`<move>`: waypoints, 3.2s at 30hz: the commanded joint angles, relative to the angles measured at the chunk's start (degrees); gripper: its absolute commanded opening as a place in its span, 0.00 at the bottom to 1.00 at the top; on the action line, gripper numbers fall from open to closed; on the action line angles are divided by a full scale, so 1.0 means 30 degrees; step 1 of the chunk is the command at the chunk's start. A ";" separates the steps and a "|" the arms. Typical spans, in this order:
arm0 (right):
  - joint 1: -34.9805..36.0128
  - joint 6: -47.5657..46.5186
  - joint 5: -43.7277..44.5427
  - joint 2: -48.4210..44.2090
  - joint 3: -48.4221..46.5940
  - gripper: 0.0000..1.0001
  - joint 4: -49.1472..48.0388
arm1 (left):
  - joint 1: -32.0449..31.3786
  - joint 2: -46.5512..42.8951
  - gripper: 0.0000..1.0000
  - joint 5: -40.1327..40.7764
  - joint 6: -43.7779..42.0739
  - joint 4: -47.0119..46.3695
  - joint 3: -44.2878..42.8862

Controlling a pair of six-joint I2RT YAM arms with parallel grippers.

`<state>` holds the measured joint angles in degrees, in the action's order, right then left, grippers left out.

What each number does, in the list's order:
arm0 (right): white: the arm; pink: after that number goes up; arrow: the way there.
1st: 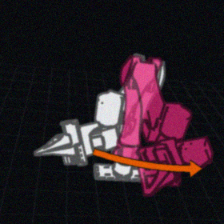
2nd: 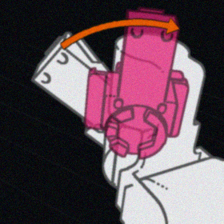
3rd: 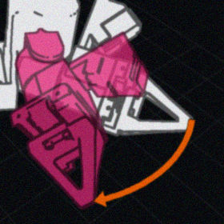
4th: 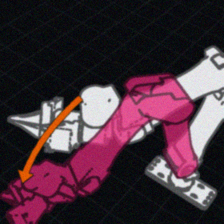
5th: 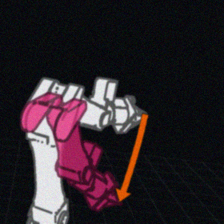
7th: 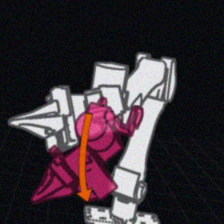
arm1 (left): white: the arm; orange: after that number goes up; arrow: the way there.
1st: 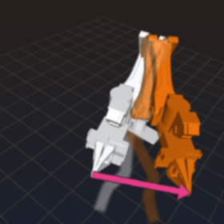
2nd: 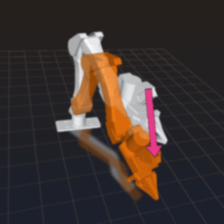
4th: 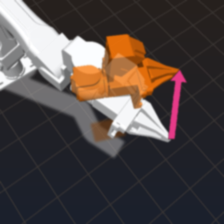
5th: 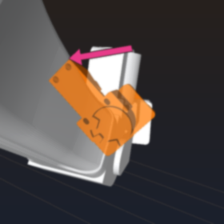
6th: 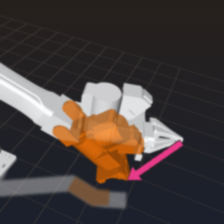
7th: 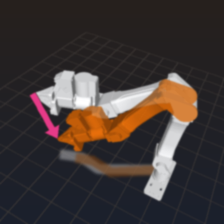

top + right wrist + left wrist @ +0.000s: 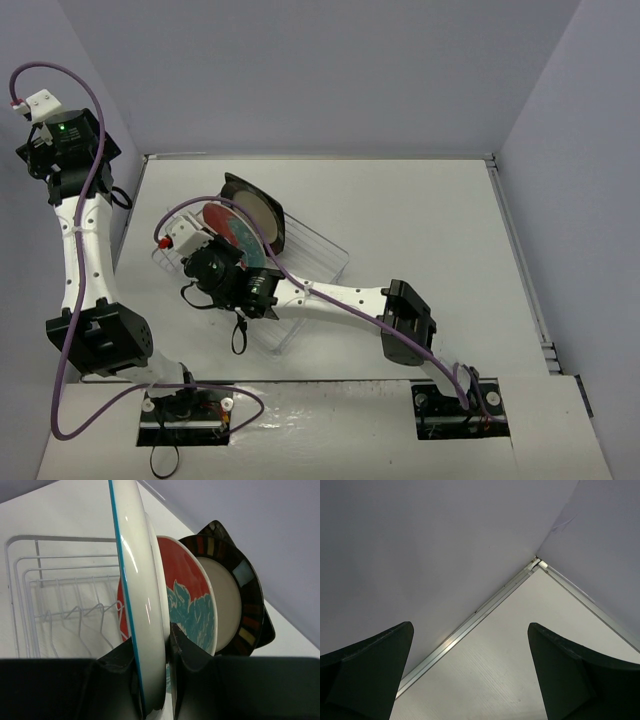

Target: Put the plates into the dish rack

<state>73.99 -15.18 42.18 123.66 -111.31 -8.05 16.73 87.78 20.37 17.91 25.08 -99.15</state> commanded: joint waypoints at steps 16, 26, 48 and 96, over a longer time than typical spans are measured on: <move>-0.0407 0.3794 -0.0361 0.0685 -0.0388 0.00 -0.1622 | 0.0019 0.0096 0.97 -0.0393 -0.0452 -0.1730 -0.0494; -0.0817 0.6203 -0.1317 0.1496 -0.0134 0.01 -0.0561 | -0.0011 0.0301 0.97 -0.0718 -0.0462 -0.1827 -0.0464; -0.1121 0.4945 -0.6817 -0.2884 0.1399 0.99 -0.1327 | -0.0481 0.0223 0.97 -0.0774 -0.1088 -0.1572 -0.0739; -1.9948 1.3389 -0.7491 -1.8879 2.1779 1.00 -0.4713 | -0.0780 -0.3500 0.97 -0.7559 0.1413 -0.4442 0.8193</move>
<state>14.02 25.28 15.90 69.08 -47.06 -16.05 14.31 79.79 -1.46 20.66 16.30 -73.65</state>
